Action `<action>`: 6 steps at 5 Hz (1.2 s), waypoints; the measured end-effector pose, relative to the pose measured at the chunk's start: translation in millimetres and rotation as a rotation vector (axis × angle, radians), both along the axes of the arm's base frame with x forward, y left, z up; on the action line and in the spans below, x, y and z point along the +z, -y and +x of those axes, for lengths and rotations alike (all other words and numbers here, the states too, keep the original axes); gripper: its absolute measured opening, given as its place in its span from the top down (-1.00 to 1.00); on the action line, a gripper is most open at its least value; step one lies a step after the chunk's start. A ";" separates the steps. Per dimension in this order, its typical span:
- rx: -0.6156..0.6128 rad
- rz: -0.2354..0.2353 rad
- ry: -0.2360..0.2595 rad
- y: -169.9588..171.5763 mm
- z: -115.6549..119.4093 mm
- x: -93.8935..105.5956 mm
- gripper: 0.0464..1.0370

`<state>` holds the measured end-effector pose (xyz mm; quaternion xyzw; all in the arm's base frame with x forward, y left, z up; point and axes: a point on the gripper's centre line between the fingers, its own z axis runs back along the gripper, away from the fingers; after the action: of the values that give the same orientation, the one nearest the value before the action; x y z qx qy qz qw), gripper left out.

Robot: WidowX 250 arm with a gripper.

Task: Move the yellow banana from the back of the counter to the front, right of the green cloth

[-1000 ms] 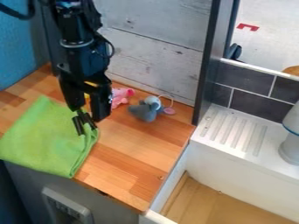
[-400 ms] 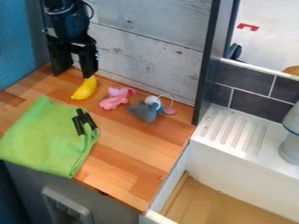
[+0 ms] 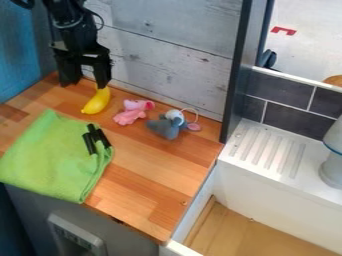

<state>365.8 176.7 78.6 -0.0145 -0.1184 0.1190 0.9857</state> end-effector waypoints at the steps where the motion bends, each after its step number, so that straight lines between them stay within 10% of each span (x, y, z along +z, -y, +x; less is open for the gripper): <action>1: 0.057 0.024 0.002 -9.4 8.0 -9.0 -0.93; 5: 0.135 -0.007 -0.123 -18.8 46.0 -59.1 -0.85; 6: 0.150 0.029 -0.168 -24.0 39.4 -63.9 -0.36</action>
<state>405.3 200.7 14.6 0.0187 -0.0379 0.1914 0.9806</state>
